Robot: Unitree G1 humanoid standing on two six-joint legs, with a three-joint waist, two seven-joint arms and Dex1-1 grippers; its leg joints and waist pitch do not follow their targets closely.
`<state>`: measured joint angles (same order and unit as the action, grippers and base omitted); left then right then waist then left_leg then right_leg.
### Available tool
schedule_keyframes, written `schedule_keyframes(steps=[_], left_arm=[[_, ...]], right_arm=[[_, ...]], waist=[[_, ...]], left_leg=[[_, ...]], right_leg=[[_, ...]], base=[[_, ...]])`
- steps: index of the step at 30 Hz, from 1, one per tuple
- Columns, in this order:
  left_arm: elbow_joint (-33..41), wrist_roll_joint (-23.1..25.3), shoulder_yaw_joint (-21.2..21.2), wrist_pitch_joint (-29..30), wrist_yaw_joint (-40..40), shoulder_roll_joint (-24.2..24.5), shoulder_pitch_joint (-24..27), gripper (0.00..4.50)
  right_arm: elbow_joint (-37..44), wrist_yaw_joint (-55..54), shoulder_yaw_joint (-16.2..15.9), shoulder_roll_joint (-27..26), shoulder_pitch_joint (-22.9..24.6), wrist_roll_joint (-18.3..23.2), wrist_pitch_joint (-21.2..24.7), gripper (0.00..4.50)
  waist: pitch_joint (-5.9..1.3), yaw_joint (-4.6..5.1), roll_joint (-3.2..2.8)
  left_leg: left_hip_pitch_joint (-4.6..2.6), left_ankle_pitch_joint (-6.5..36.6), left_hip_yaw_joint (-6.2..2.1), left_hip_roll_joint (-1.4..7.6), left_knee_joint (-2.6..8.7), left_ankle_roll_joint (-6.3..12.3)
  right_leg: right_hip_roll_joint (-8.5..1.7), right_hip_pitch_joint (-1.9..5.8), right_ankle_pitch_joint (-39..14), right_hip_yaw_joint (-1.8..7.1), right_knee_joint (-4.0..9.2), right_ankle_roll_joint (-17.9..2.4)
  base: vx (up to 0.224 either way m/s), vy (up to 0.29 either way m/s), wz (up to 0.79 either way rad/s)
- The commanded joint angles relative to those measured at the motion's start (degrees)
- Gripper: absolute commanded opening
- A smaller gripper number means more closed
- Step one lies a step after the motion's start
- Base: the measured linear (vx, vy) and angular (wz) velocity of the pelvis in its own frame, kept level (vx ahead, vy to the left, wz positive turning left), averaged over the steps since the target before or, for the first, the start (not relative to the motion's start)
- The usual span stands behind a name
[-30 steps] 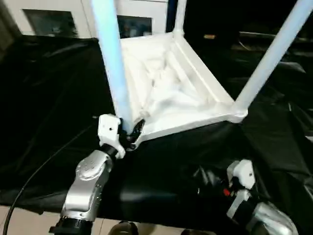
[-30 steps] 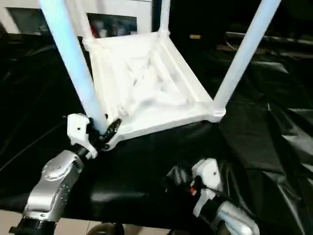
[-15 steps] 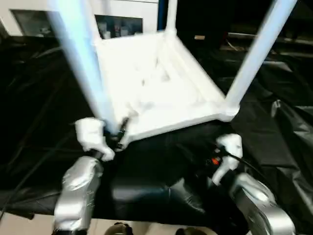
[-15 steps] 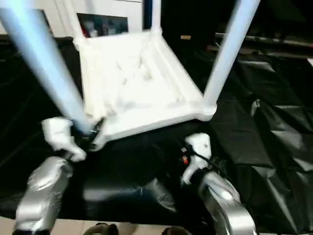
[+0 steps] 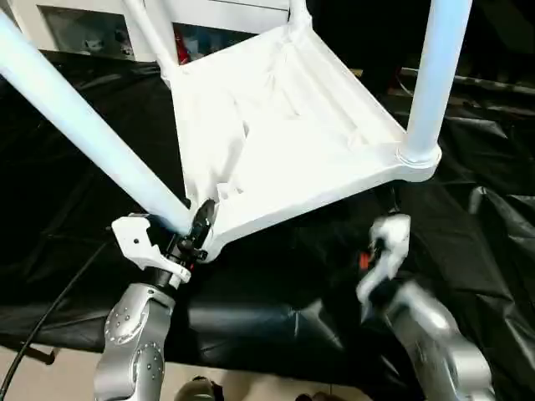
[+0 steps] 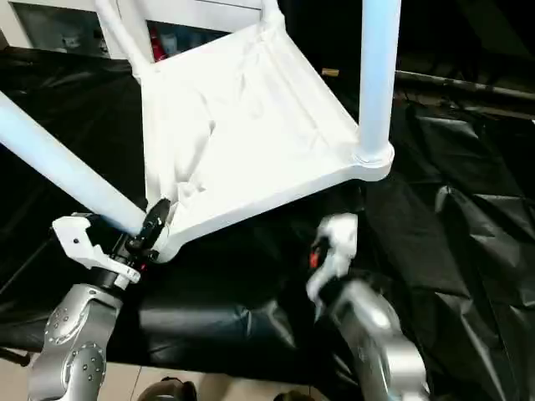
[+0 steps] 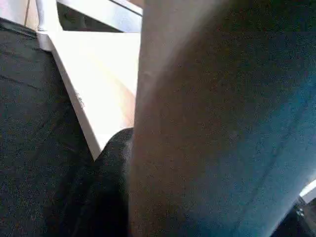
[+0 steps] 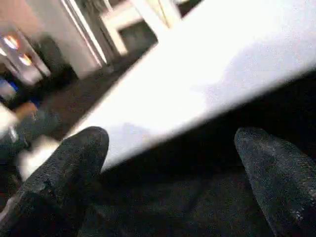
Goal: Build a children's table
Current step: Flip table
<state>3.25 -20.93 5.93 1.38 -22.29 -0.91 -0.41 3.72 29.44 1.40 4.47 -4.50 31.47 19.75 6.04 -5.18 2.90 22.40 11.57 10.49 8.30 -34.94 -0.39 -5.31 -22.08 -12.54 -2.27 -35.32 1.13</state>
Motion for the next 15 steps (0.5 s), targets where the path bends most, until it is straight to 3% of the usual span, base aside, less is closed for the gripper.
schedule_keyframes(steps=[1, 4, 8, 11, 15], left_arm=[[2.7, -4.0, -1.6, 0.2, -1.4, -2.1, -0.4, 2.2], [3.0, -4.2, -1.7, 0.4, -1.6, -2.1, -0.2, 2.2], [3.4, -4.4, -2.0, 0.7, -2.0, -2.0, 0.0, 2.2], [3.8, -4.6, -2.8, 1.2, -2.8, -1.9, 0.5, 2.2], [4.0, -4.4, -3.8, 1.6, -3.3, -1.9, 0.9, 2.2]], right_arm=[[-0.9, 0.4, 2.5, -0.7, -0.3, 4.3, 2.1, 4.5], [-1.4, 0.9, 3.5, -1.5, -1.0, 7.2, 3.8, 4.5], [-4.3, 0.0, 4.3, -2.2, -2.9, 6.7, 3.9, 4.5], [-7.8, -3.0, 6.0, -3.5, -5.4, 6.7, 3.5, 4.5], [-13.6, -3.5, 8.4, -5.3, -11.0, 10.1, 3.7, 4.5]], waist=[[-3.89, -0.16, 0.47], [-3.87, -0.18, 0.58], [-3.77, 0.01, 0.57], [-3.73, 0.15, 0.53], [-3.76, 0.27, 0.26]], left_leg=[[-1.61, 3.5, -1.77, 5.15, 4.65, 4.66], [-1.4, 3.3, -1.81, 5.04, 4.71, 4.85], [-1.3, 3.5, -1.77, 4.94, 4.78, 4.22], [-1.38, 4.1, -1.71, 4.88, 4.85, 3.56], [-1.41, 3.8, -1.71, 4.91, 4.86, 3.3]], right_leg=[[-3.8, 1.79, 1.5, 2.52, 3.01, -13.9], [-3.8, 1.94, 1.8, 2.42, 2.98, -13.7], [-3.83, 1.91, 0.9, 2.36, 3.09, -13.7], [-3.83, 1.81, -0.5, 2.38, 3.2, -13.7], [-3.8, 1.85, 0.8, 2.39, 3.0, -13.8]], base=[[0.0, 0.0, 0.0], [0.0, 0.0, 0.0], [0.0, 0.0, 0.0], [0.0, 0.0, 0.0], [0.0, 0.0, 0.0]])
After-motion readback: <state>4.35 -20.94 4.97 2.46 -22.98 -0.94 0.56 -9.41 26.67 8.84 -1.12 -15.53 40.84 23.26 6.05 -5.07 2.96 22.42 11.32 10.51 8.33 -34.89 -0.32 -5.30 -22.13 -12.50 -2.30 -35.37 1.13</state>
